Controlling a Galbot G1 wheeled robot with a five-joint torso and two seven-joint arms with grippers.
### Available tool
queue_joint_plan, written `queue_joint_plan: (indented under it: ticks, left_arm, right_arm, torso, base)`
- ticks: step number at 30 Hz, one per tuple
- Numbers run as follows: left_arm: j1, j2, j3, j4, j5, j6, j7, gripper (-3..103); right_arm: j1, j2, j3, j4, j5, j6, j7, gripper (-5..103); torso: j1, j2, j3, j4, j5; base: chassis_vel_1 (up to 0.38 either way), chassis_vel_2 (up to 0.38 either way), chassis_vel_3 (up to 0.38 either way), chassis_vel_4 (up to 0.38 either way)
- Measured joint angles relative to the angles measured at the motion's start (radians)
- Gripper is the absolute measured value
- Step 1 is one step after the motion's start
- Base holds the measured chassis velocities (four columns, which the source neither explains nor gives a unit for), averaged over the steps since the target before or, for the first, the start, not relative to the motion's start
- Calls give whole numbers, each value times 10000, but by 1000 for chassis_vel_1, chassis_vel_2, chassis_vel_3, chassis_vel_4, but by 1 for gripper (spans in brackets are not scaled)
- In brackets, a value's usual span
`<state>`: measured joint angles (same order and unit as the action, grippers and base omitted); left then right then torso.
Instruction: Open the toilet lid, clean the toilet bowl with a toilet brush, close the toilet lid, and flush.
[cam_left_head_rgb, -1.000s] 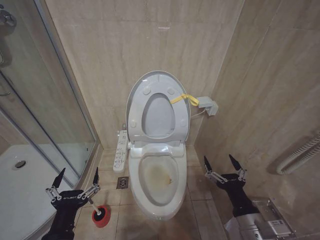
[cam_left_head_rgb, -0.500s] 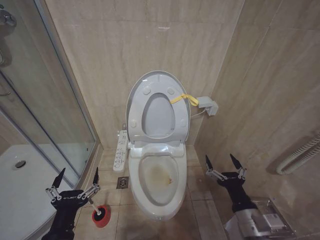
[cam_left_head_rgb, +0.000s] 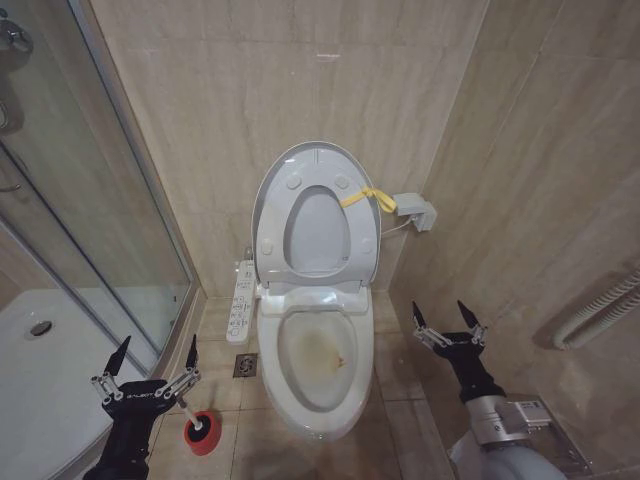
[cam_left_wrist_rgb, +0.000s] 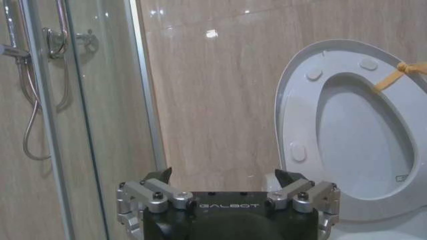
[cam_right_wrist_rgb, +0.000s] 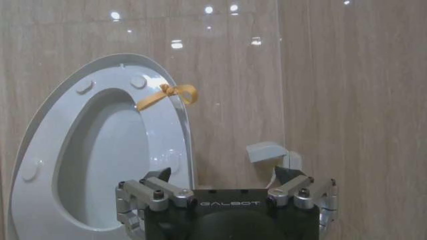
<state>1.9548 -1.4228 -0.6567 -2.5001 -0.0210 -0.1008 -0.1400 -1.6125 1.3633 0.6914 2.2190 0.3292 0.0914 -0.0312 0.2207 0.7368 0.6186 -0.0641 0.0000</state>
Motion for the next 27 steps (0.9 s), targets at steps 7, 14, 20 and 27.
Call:
queue_joint_plan:
  ticks: [7, 14, 20, 27]
  left_arm:
    - [0, 0, -1, 0, 0, 0, 0, 100]
    - [0, 0, 0, 0, 0, 0, 0, 100]
    - [0, 0, -1, 0, 0, 0, 0, 100]
    - [0, 0, 0, 0, 0, 0, 0, 100]
  right_arm:
    - [-38, 60, -17, -100, -86, -14, -47, 100]
    - [-489, 202, -5, 239, -90, 105, -137, 100]
    - [-644, 264, -6, 452, -110, 86, -114, 100]
    - [-656, 269, -6, 476, -122, 64, -94, 100]
  torso:
    - [0, 0, 0, 1, 0]
    - [0, 0, 0, 1, 0]
    - [0, 0, 0, 1, -1]
    - [0, 0, 0, 1, 0]
  base:
    - [0, 0, 0, 0]
    - [0, 0, 0, 0]
    - [0, 0, 0, 0]
    - [0, 0, 0, 0]
